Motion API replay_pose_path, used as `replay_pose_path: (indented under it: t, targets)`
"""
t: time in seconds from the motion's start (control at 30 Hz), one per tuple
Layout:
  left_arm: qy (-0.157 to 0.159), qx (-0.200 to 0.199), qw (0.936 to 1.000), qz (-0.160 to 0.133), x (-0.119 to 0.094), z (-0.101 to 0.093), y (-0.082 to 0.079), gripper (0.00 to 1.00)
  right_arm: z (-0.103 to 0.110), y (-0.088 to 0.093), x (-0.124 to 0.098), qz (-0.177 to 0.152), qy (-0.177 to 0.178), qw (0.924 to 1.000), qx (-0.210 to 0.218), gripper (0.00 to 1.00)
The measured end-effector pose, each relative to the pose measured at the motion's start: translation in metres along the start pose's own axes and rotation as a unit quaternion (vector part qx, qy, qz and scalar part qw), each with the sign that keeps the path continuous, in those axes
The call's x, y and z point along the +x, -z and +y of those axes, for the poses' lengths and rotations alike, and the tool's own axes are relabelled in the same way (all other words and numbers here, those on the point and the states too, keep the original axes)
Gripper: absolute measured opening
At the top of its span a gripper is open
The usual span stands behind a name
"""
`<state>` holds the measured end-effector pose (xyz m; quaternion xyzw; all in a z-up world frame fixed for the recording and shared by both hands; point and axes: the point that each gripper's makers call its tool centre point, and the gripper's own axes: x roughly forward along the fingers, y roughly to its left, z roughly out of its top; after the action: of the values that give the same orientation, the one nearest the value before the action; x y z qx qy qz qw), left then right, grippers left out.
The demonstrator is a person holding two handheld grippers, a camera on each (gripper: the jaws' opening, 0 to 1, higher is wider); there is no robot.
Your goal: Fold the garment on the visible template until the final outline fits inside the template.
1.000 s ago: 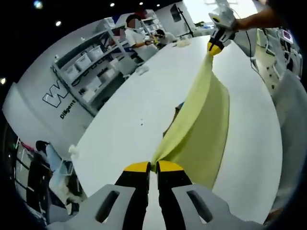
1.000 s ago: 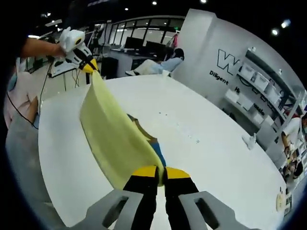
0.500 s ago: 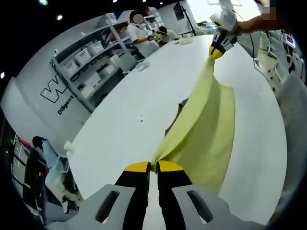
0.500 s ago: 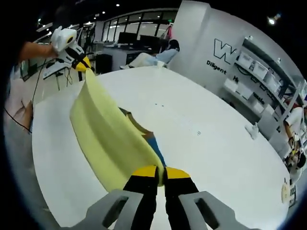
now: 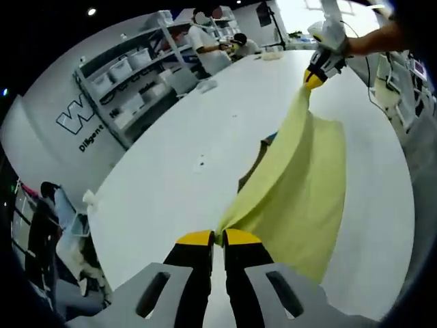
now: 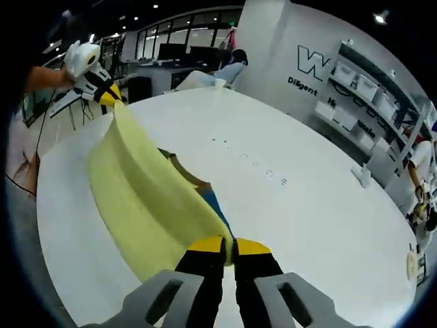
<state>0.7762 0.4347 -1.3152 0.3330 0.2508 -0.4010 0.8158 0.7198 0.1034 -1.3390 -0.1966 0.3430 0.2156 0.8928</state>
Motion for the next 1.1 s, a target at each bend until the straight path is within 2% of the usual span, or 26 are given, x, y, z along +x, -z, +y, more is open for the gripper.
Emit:
replay_pose_path:
  t: [0.23,0.5,0.73,0.93,1.03,1.1]
  targets:
    - [0.006,-0.001,1.0,0.003,0.012,-0.001,0.006,0.04,-0.004,0.007,0.015,0.01,0.001,0.9999,0.014,0.0]
    - [0.008,-0.047,0.9987,0.019,0.034,0.0,0.024,0.04,-0.008,0.009,0.038,0.02,-0.002,0.9996,0.021,0.0]
    - [0.013,-0.061,0.9976,0.029,0.05,-0.003,0.038,0.04,-0.011,0.016,0.06,0.037,0.0,0.9983,0.046,0.0]
    - [0.013,-0.06,0.9975,0.035,0.062,-0.002,0.045,0.05,-0.011,0.024,0.073,0.049,-0.002,0.997,0.059,0.0]
    - [0.011,-0.028,0.9989,0.035,0.071,-0.003,0.049,0.05,-0.011,0.028,0.078,0.052,0.0,0.9973,0.051,0.02]
    - [-0.007,-0.017,0.9991,0.038,0.073,0.003,0.052,0.02,-0.012,0.032,0.081,0.053,0.005,0.9978,0.039,0.06]
